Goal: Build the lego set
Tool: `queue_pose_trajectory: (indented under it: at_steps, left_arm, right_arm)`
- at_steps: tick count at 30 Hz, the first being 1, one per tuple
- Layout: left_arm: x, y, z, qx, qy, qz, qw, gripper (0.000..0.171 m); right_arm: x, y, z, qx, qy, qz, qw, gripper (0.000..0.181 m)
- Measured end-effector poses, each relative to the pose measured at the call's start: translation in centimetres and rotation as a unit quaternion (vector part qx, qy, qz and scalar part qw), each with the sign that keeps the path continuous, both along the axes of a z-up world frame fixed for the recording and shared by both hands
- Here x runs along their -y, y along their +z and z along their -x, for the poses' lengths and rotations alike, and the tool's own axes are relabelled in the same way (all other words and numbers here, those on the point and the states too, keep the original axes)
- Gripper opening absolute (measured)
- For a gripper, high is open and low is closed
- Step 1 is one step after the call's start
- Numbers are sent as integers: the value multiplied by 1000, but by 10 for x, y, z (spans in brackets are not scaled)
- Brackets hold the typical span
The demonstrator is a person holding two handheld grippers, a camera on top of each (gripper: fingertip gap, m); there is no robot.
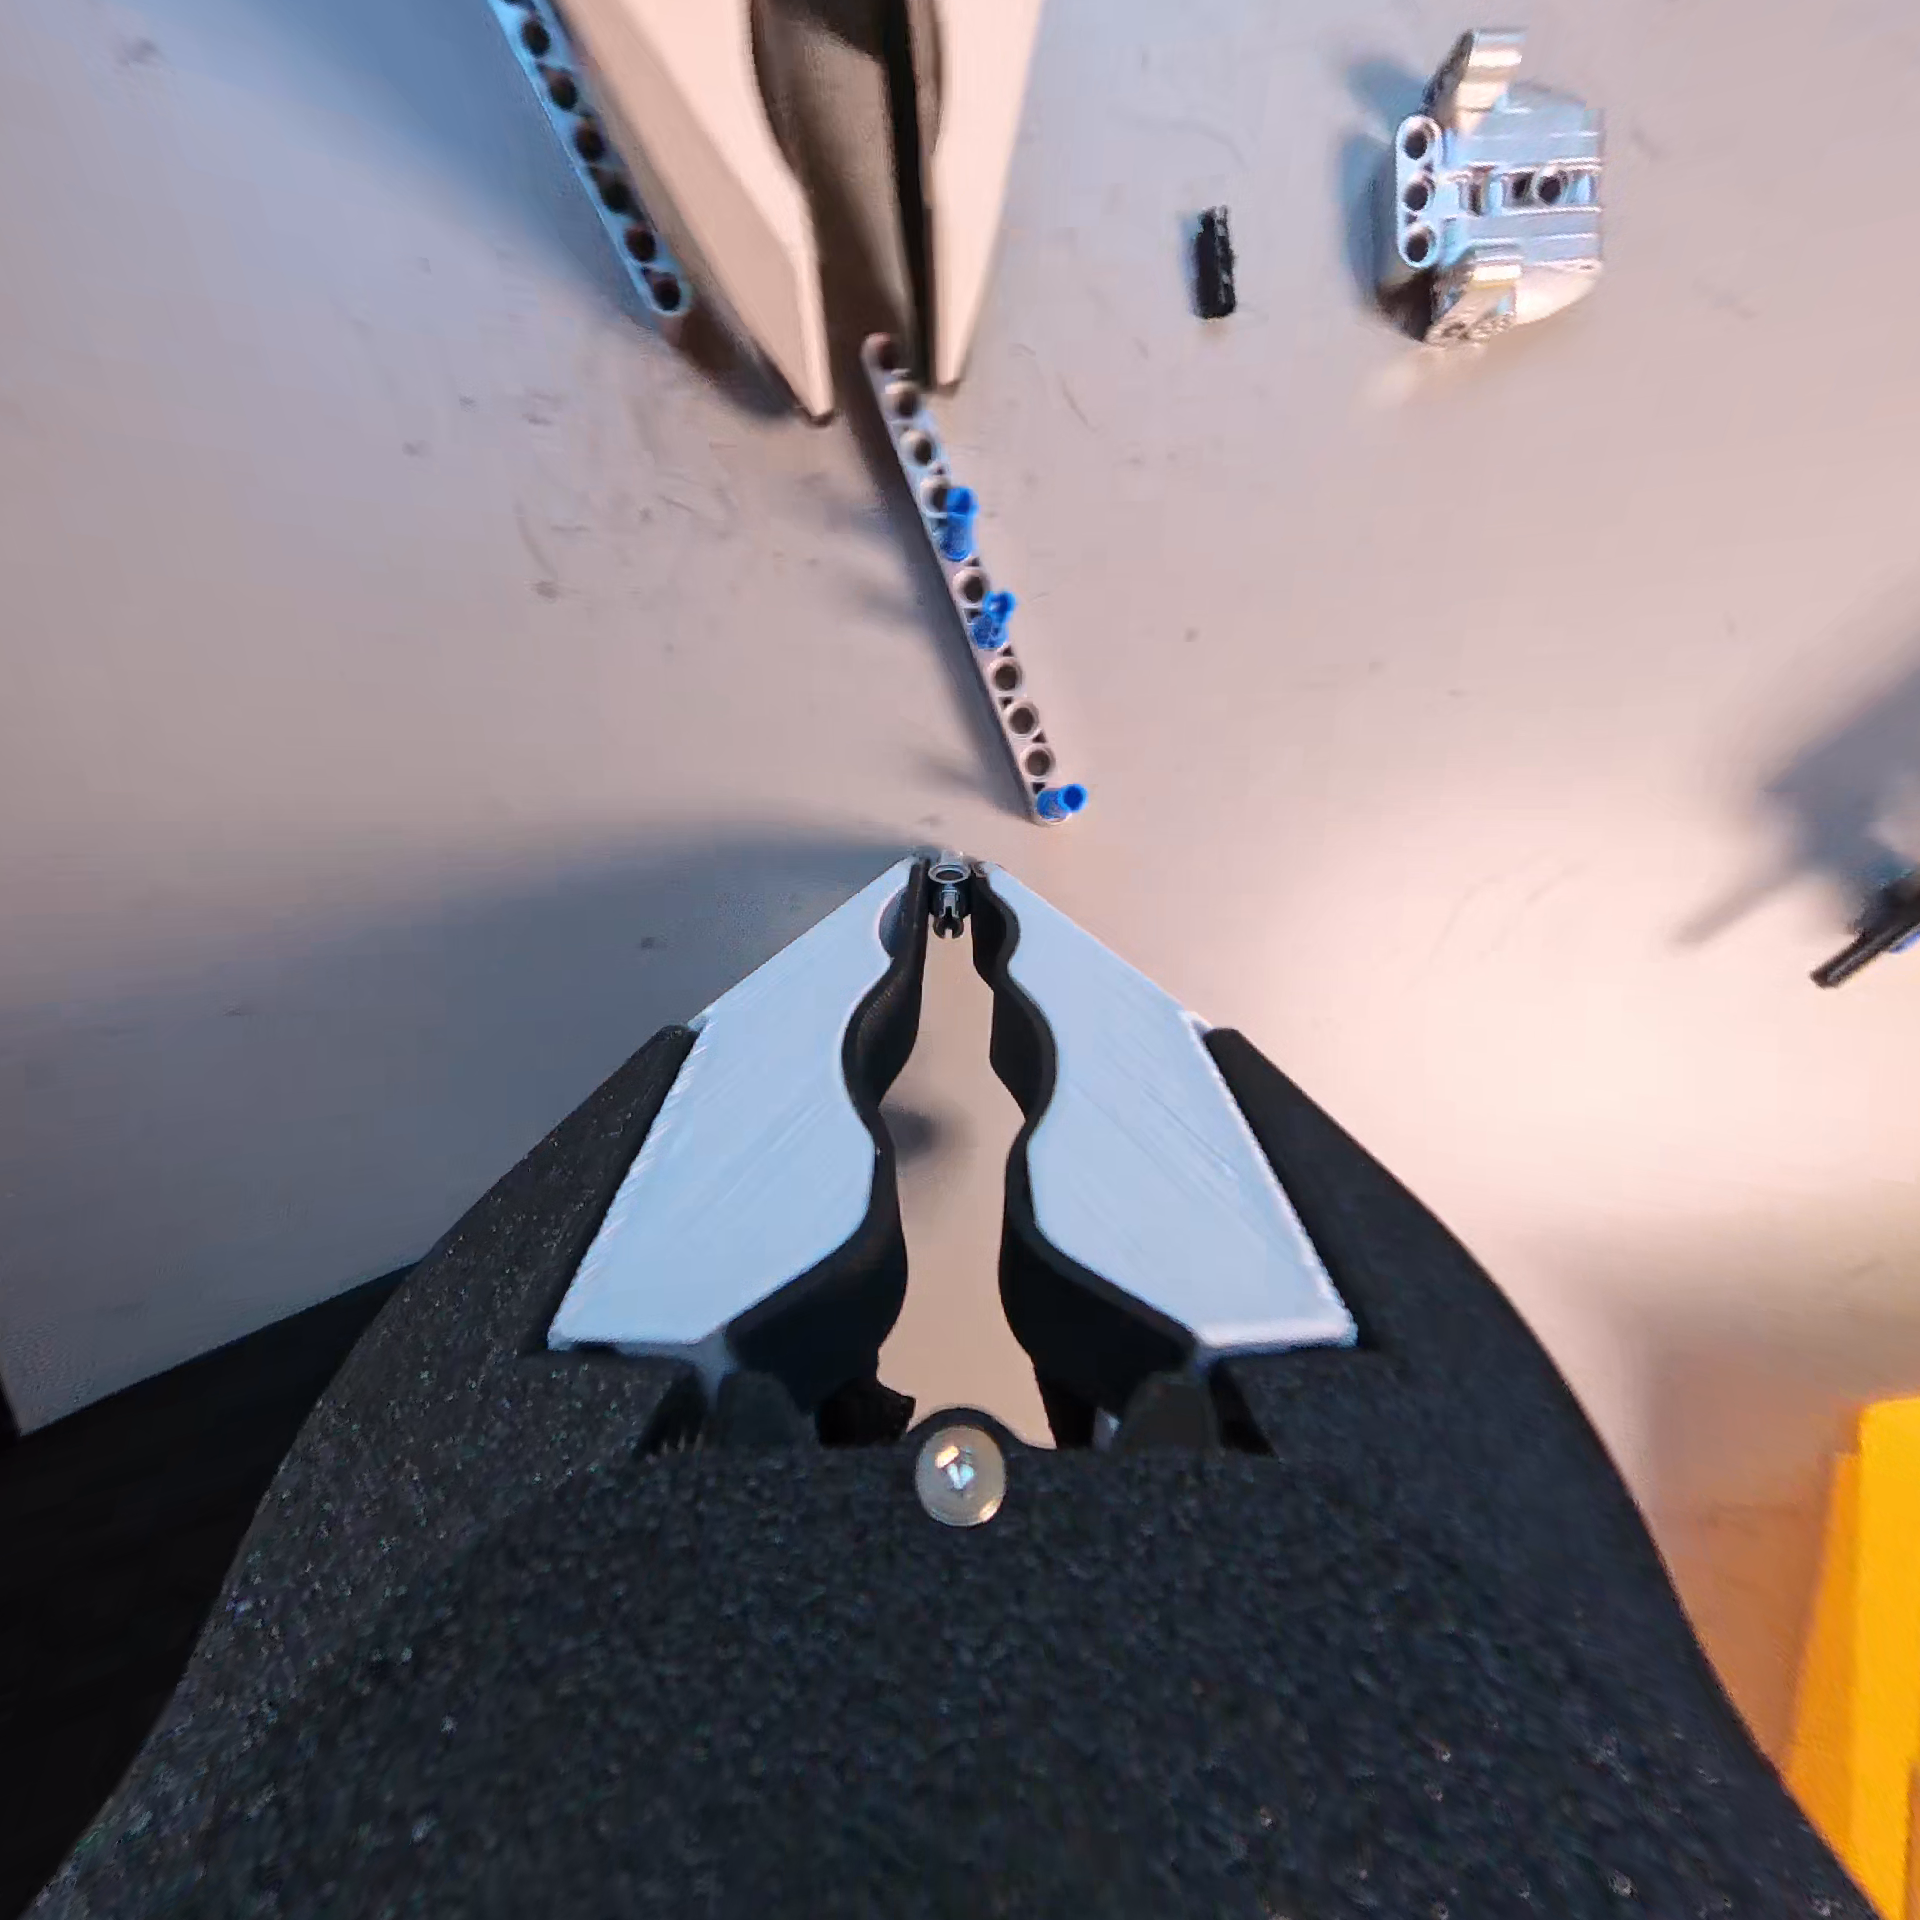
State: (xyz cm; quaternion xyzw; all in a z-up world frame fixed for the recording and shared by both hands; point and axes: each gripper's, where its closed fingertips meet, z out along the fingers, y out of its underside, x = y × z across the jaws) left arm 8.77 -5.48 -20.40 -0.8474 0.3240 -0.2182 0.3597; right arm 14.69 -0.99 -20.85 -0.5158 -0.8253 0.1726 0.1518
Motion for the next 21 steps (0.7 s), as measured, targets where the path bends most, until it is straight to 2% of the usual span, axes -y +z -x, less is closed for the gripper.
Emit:
queue_pose_trajectory:
  at_steps: [3,7,10,12,16,19,21]
  left_arm:
    - [3,-2,-12,-2,-11,4,1000,13]
    - [10,-1,-36,-10,-46,-8,999,18]
    - [15,5,-39,-12,-69,-27,997,20]
    - [20,15,-30,7,-69,-37,997,20]
    - [22,39,4,41,-32,-68,996,17]
    - [18,40,28,9,-13,-81,997,24]
    - [17,30,33,-21,-21,-78,997,30]
  right_arm:
    - [-2,6,23,-26,10,13,1000,5]
    - [17,6,53,-32,82,32,996,5]
    - [33,8,69,-43,138,36,989,5]
    - [36,12,75,-53,151,34,987,5]
    - [24,25,75,-80,122,34,989,5]
    - [24,33,65,-91,105,43,989,5]
    - [36,36,54,-88,111,61,988,5]
